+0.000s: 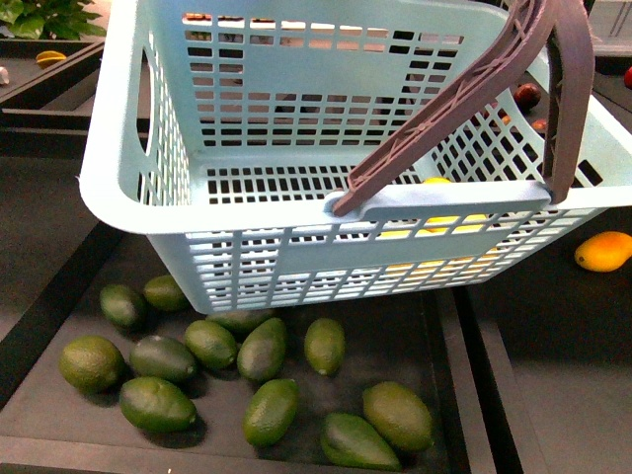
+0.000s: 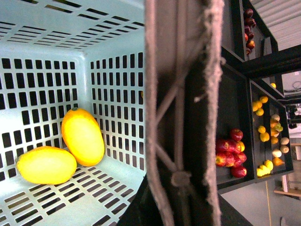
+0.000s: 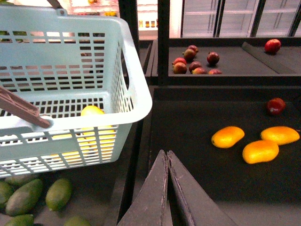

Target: Pick lemon and mango into basket

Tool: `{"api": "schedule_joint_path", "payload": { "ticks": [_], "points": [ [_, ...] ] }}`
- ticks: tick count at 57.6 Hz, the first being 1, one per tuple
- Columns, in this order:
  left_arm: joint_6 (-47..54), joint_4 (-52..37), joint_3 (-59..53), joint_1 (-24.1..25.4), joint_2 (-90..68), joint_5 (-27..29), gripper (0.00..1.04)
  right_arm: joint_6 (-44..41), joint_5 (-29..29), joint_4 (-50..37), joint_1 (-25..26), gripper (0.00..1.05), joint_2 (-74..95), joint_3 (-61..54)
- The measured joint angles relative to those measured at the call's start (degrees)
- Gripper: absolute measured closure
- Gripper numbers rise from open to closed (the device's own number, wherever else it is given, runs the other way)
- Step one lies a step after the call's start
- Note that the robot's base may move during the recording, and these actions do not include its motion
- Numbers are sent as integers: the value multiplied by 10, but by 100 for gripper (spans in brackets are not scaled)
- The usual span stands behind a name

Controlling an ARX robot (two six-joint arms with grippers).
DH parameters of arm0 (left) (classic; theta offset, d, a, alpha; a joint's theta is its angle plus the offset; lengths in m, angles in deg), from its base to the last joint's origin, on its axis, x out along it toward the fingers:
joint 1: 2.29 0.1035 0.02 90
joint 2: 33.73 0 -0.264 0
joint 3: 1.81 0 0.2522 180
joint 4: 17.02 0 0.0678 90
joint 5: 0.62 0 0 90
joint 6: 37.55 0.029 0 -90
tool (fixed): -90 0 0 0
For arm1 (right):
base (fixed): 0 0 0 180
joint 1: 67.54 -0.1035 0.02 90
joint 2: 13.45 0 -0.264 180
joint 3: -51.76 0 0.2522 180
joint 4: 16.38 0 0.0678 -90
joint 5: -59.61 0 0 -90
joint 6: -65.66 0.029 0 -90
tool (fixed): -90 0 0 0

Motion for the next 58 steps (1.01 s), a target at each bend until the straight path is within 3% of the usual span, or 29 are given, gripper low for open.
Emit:
{"api": "schedule_joint_path", "payload": {
  "ticks": [44,49,58],
  "points": [
    [0,0,0,0,0,1,100,0,0,161,0,103,-164,0],
    [0,0,0,0,0,0,100,0,1,247,0,103,-231,0],
    [0,0,0,0,0,0,100,0,0,260,0,103,-259,0]
  ]
}}
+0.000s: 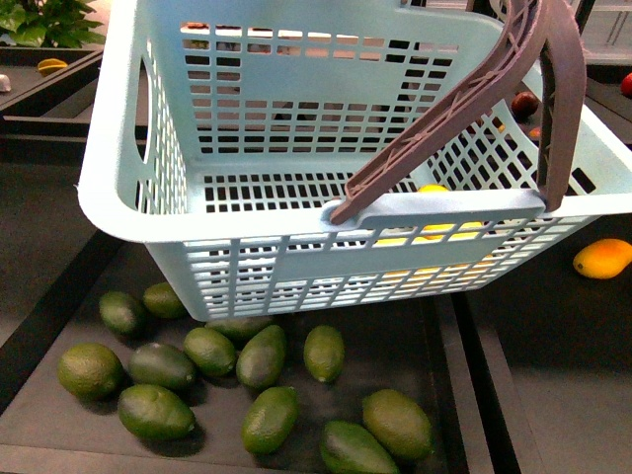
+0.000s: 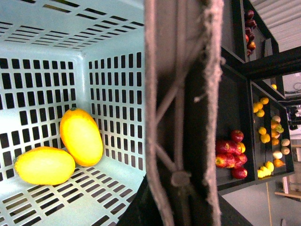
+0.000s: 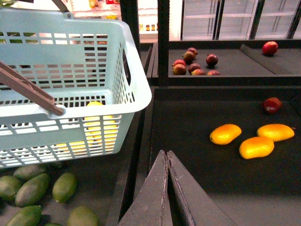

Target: Pick lemon and mango into basket

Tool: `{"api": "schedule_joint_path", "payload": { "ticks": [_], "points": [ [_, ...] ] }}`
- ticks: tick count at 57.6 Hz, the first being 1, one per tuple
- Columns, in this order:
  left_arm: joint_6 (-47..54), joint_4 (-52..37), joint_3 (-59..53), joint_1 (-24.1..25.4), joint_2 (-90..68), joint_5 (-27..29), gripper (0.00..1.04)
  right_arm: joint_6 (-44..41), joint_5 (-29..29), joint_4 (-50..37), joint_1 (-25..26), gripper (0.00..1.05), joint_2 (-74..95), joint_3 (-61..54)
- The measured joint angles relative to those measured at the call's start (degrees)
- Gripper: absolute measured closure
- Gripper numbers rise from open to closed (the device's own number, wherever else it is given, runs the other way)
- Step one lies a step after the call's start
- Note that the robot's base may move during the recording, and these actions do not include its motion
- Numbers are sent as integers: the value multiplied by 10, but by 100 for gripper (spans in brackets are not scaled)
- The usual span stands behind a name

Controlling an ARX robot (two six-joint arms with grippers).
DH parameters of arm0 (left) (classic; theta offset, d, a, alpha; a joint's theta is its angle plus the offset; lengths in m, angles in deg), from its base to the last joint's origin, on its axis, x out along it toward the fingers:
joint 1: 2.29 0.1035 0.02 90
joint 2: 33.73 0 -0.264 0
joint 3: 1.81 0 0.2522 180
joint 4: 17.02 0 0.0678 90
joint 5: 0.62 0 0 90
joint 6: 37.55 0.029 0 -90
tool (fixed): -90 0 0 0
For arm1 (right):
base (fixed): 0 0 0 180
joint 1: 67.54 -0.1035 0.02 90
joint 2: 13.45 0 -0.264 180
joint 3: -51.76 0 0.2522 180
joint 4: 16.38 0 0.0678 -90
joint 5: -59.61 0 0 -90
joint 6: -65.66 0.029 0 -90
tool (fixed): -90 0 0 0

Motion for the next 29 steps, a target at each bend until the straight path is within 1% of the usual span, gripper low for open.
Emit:
{"api": "schedule_joint_path", "payload": {
  "ticks": [5,7,9,12,17,18,29],
  "points": [
    [0,0,0,0,0,0,100,0,0,1,0,103,-1,0],
    [0,0,0,0,0,0,100,-1,0,1,0,99,-1,0],
    [-1,0,0,0,0,-1,100,-1,0,1,0,92,-1,0],
    [0,0,0,0,0,0,100,-1,0,1,0,85,-1,0],
    [0,0,0,0,0,0,100,-1,0,1,0,65,-2,0],
    [0,0,0,0,0,0,100,-1,0,1,0,64,-2,0],
    [0,0,0,0,0,0,100,-1,0,1,0,15,-2,0]
  ]
}}
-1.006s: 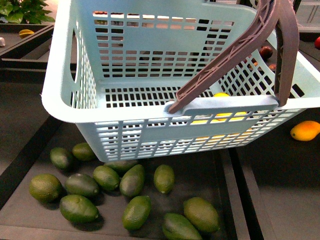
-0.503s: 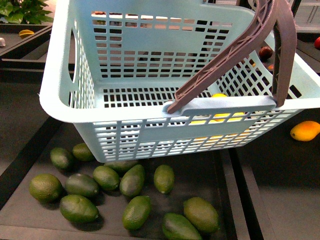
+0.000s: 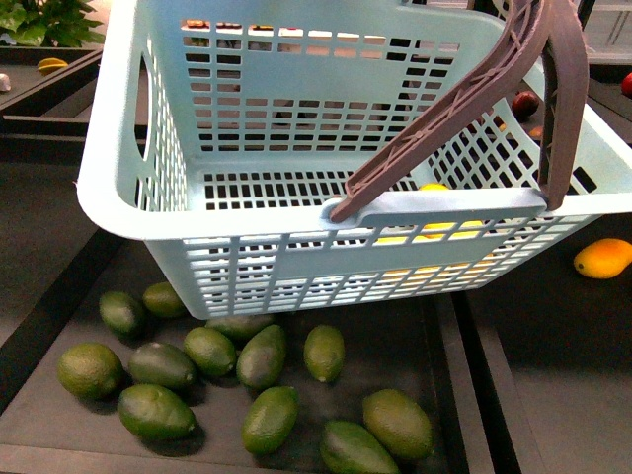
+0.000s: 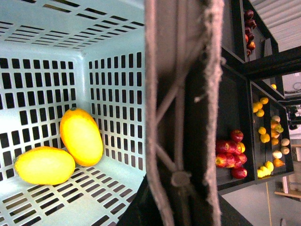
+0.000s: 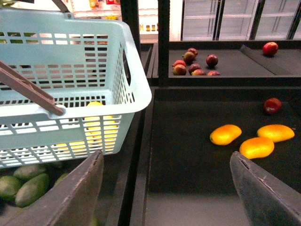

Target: Pick lemon and mango into basket

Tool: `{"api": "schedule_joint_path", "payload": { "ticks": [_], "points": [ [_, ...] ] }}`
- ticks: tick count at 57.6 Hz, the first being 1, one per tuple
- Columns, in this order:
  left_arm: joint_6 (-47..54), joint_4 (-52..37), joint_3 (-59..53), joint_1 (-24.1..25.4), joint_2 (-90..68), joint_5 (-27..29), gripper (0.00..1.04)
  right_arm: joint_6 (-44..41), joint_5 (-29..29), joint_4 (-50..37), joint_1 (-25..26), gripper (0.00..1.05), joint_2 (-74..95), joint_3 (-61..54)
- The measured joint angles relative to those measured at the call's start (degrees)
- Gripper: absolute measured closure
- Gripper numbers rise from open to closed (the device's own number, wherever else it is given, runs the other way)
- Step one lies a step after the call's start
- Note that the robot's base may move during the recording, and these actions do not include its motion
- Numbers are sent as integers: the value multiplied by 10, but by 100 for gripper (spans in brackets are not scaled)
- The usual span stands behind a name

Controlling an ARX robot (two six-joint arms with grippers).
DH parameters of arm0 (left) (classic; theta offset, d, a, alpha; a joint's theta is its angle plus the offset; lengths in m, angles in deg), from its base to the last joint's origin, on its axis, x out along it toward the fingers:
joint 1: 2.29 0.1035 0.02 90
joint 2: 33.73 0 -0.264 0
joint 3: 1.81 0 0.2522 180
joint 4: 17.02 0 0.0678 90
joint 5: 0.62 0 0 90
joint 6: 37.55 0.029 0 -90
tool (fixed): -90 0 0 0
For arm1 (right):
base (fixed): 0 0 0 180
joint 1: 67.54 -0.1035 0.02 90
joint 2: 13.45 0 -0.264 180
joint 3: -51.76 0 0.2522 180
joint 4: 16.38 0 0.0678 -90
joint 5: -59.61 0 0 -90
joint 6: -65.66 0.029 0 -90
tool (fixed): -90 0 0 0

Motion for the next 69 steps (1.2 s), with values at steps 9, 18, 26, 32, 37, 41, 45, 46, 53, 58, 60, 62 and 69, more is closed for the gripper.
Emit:
{"api": "schedule_joint_path", "payload": {
  "ticks": [9,18,26,32,37,41,45,46,53,58,60,62,69],
  "points": [
    [1,0,0,-7,0,-2,100,0,1,0,0,9,0,0],
    [-9,0,0,-9,0,-15,100,0,1,1,0,9,-1,0],
    [-8,0,0,-7,0,-8,100,0,0,1,0,9,-2,0],
    [-6,0,0,-3,0,-1,100,0,0,1,0,9,-1,0],
    [-4,0,0,-1,0,4,100,0,-1,2,0,9,-1,0],
    [0,0,0,1,0,6,100,0,0,2,-1,9,-2,0],
    [2,0,0,2,0,6,100,-1,1,2,0,9,-2,0],
    [2,0,0,2,0,4,100,-1,-1,2,0,9,-2,0],
    [1,0,0,1,0,-1,100,-1,-1,2,0,9,-2,0],
    [-2,0,0,0,0,-9,100,-1,-1,2,0,9,-2,0],
    [-2,0,0,-1,0,-9,100,-1,1,2,0,9,-2,0],
    [-1,0,0,-1,0,-7,100,-1,-1,2,0,9,-2,0],
    [-2,0,0,-2,0,-6,100,-1,-1,2,0,9,-2,0]
  ]
}}
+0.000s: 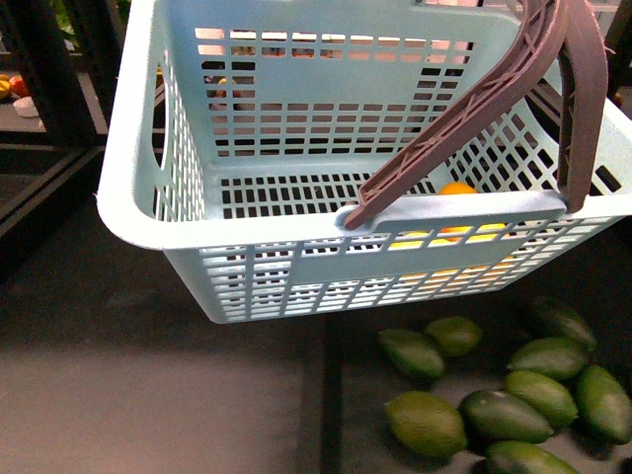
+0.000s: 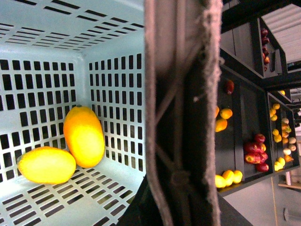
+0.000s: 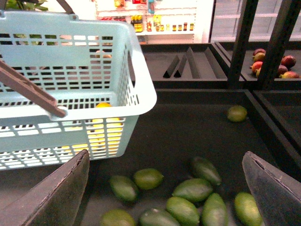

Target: Pick lemon and mango into basket

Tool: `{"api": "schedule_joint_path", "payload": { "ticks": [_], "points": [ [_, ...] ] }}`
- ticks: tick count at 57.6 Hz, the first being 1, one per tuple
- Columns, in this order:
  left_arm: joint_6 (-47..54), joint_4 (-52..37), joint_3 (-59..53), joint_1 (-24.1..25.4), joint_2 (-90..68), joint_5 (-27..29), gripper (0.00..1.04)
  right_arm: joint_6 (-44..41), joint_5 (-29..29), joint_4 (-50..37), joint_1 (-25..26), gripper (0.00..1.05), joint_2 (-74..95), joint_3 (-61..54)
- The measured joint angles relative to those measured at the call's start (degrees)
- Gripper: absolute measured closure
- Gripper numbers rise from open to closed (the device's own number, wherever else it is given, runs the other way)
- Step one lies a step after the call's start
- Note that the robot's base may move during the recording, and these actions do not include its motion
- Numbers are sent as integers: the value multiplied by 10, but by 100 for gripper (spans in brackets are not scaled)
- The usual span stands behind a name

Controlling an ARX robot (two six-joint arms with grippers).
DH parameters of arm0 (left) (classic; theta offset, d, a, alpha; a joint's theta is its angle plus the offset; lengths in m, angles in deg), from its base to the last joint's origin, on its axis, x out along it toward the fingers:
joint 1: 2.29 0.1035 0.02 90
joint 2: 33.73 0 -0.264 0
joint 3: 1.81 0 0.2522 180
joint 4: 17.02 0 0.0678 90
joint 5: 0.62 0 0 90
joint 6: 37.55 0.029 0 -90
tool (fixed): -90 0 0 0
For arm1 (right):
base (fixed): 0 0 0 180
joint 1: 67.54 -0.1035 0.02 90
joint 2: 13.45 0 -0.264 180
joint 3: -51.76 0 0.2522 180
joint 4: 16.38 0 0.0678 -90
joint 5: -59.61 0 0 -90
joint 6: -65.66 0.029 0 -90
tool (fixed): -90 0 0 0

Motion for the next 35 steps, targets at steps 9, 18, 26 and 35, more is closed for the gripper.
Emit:
{"api": "schedule_joint_path", "payload": {
  "ticks": [9,18,26,35],
  "points": [
    [3,0,0,7,0,9,100,0,-5,0,1,9,0,0],
    [7,0,0,17,0,24,100,0,-3,0,0,9,0,0],
    [10,0,0,14,0,16,100,0,-3,0,0,9,0,0],
    [11,117,70,-10,-32,155,100,0,-1,0,0,9,0,0]
  ]
}}
